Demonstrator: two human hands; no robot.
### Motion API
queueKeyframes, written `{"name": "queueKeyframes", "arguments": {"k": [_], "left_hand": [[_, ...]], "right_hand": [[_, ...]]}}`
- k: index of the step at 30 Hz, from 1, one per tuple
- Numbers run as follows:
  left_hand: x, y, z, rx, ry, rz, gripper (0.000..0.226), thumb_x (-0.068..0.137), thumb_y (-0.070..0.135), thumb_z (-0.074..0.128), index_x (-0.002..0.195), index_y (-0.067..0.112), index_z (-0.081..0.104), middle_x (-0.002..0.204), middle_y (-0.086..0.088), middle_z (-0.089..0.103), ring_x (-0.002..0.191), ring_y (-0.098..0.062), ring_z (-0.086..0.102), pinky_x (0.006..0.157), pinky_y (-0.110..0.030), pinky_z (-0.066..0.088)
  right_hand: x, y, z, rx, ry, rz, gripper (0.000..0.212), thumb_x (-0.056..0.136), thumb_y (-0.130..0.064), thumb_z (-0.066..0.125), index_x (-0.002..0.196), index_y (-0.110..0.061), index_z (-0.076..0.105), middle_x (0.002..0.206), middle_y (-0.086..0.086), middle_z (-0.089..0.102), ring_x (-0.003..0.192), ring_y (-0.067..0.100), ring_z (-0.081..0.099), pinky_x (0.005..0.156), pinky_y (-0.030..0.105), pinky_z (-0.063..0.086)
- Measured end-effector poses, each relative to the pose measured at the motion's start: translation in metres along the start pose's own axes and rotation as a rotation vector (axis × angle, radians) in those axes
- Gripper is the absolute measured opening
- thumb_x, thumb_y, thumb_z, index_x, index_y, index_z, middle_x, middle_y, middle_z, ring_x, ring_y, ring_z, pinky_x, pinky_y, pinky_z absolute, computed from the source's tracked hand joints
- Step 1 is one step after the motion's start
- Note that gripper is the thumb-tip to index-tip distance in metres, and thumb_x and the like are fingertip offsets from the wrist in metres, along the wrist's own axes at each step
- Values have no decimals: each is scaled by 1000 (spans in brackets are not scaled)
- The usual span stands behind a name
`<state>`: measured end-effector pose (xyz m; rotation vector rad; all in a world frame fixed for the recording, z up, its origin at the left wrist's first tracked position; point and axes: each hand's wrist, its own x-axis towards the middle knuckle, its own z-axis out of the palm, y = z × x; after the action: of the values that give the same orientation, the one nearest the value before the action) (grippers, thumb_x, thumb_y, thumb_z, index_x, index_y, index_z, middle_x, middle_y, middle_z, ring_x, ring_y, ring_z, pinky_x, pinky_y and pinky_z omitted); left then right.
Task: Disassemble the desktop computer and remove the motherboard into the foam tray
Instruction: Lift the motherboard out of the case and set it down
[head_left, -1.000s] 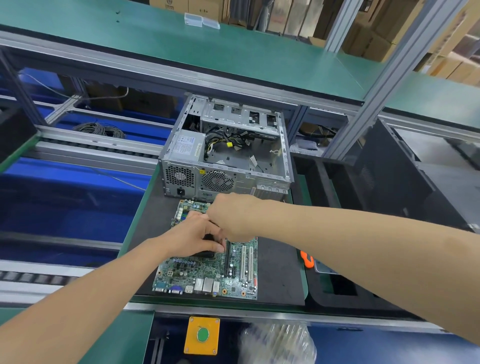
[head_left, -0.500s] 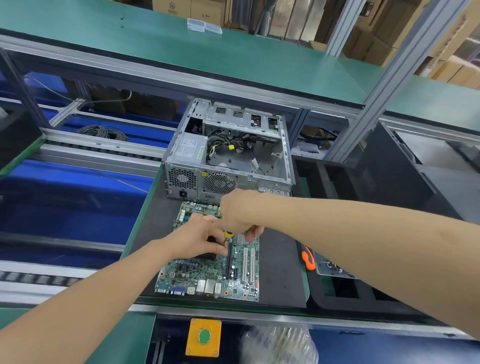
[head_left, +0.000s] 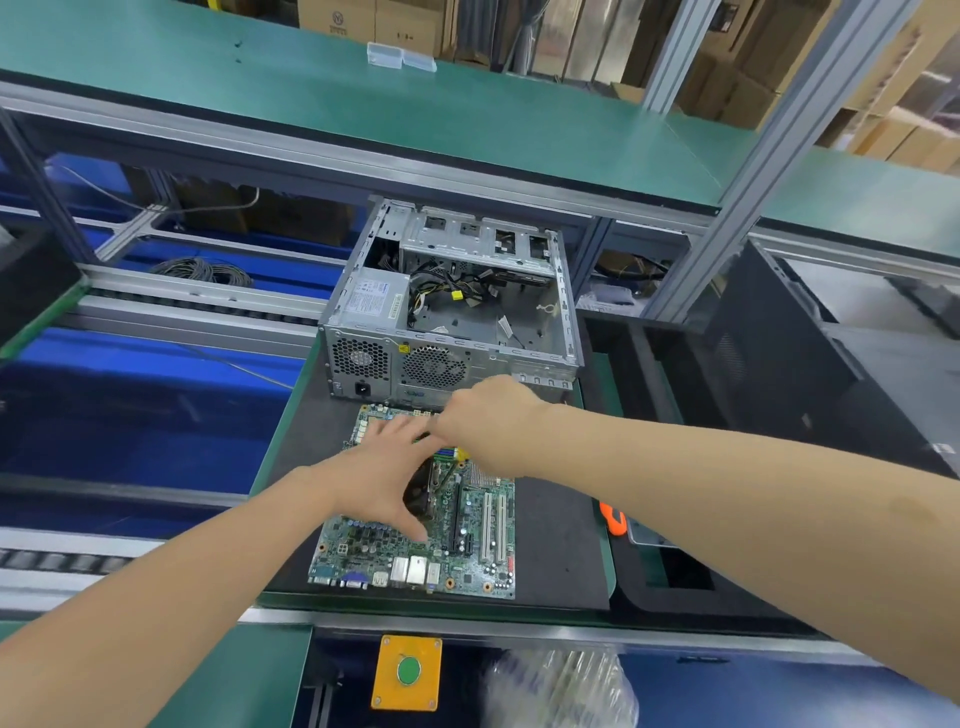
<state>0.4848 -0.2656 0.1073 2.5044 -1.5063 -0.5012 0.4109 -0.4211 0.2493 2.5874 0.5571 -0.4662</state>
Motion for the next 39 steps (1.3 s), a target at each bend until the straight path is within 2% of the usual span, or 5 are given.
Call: {"name": "queueKeyframes", "arguments": {"k": [12, 21, 31, 34, 39], "left_hand": [[-7, -13, -34, -342, 229, -158, 99, 48, 72, 88, 135, 39, 53, 123, 24, 54, 113, -5, 54, 91, -22, 41], [14, 29, -30, -967, 90, -629, 80, 54, 79, 84, 97, 14, 67, 83, -3, 73, 69, -16, 67, 63, -31, 50], [84, 135, -27, -1563, -129, -640, 42, 82, 43, 84, 103, 8, 71, 88, -13, 78, 70, -27, 75, 68, -44, 63], [123, 180, -32, -1566, -170, -574, 36, 83, 44, 80, 102, 14, 71, 100, -12, 76, 88, -29, 70, 99, -49, 54], [205, 252, -41, -1591, -120, -469, 29, 87, 49, 72, 95, 21, 69, 90, -3, 76, 66, -19, 72, 52, -26, 55]], "right_hand": [[-12, 10, 69, 439, -290, 399, 15, 97, -1, 49, 109, -3, 58, 85, 9, 43, 61, 17, 43, 48, 28, 33], [-23, 6, 93, 1280, 188, 678, 18, 86, -21, 65, 94, -13, 52, 84, 3, 59, 64, 19, 50, 56, 30, 41], [-98, 34, 126, 842, 230, 522, 109, 57, -78, 76, 146, -29, 38, 138, -11, 41, 106, 19, 60, 85, 40, 52], [-133, 75, 135, 764, 199, 562, 108, 57, -75, 78, 146, -29, 39, 139, -10, 50, 119, 18, 58, 92, 44, 54], [-187, 159, 155, 607, 129, 649, 98, 54, -57, 83, 136, -27, 37, 121, -3, 59, 92, 27, 59, 72, 40, 50]]}}
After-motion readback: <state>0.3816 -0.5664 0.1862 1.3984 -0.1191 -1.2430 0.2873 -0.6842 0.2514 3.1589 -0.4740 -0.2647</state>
